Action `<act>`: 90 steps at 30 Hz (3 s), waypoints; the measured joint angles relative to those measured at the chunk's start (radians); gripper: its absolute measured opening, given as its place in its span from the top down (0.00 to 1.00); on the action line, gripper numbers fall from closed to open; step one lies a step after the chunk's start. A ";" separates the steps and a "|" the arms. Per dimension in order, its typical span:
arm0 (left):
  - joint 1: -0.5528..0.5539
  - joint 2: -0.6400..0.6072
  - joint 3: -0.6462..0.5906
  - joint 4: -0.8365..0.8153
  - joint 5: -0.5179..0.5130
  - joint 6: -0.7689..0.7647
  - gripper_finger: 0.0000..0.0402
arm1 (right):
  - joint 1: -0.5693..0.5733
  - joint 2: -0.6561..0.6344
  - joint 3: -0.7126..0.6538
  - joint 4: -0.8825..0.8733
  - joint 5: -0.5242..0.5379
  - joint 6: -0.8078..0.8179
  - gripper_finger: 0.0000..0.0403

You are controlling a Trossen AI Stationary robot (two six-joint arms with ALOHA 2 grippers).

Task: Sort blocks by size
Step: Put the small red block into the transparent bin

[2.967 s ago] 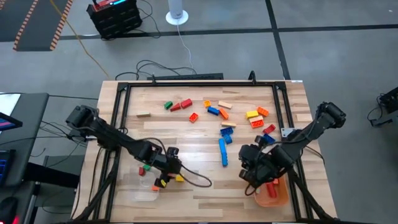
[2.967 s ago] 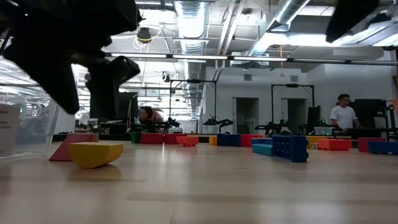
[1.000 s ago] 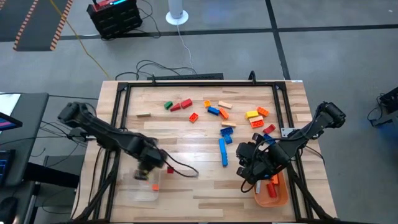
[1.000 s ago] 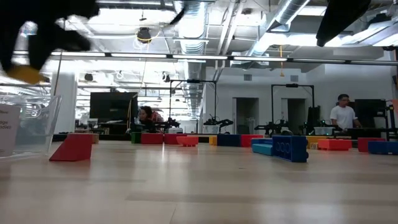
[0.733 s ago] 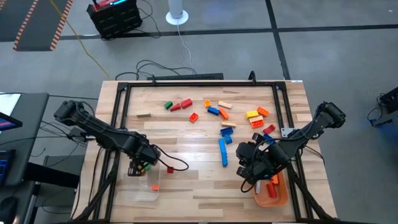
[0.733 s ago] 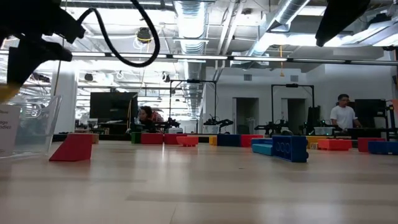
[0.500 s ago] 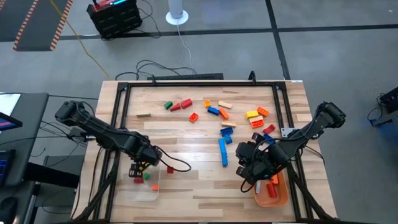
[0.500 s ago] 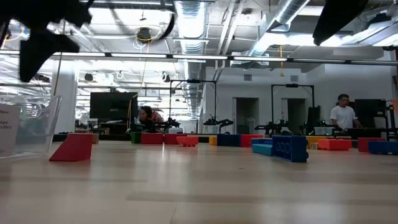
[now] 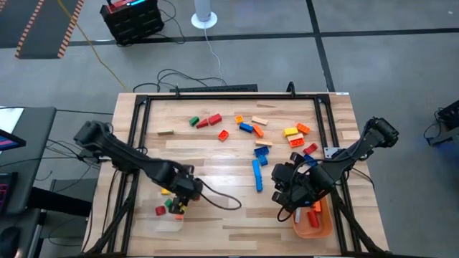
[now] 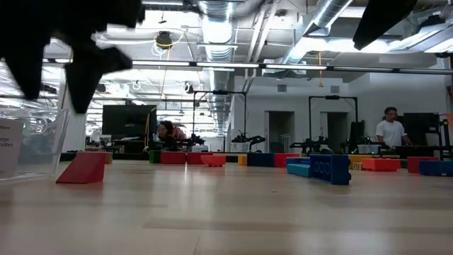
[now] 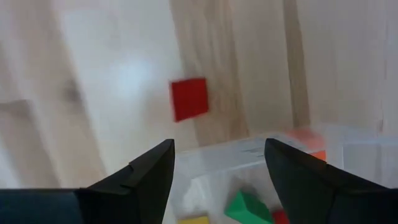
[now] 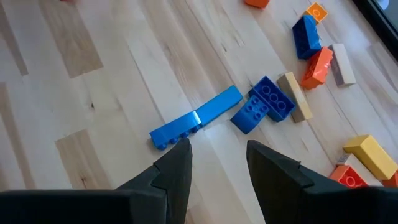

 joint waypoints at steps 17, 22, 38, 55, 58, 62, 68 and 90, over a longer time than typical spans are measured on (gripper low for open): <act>-0.002 0.195 0.084 -0.017 -0.081 0.163 0.41 | 0.000 0.000 0.000 0.007 0.008 -0.002 0.55; 0.026 0.195 0.077 0.036 -0.065 0.167 0.41 | 0.000 0.000 0.000 0.007 0.015 -0.003 0.55; 0.068 0.196 -0.018 0.175 -0.013 0.158 0.44 | 0.000 0.000 0.000 0.011 0.032 -0.010 0.55; 0.070 0.195 -0.035 0.188 -0.070 0.196 0.78 | 0.000 0.000 0.000 0.012 0.032 -0.012 0.55; 0.077 0.192 -0.033 0.189 -0.073 0.205 0.87 | 0.000 0.000 0.000 0.012 0.032 -0.012 0.55; 0.096 0.189 -0.022 0.181 -0.070 0.208 0.97 | 0.000 0.000 0.000 0.012 0.032 -0.012 0.55; 0.109 0.194 0.015 0.128 -0.088 0.231 0.98 | 0.000 0.000 0.000 0.014 0.032 -0.012 0.55; 0.046 -0.050 0.189 -0.360 0.067 0.118 1.00 | 0.003 0.000 0.000 0.020 0.032 -0.018 0.55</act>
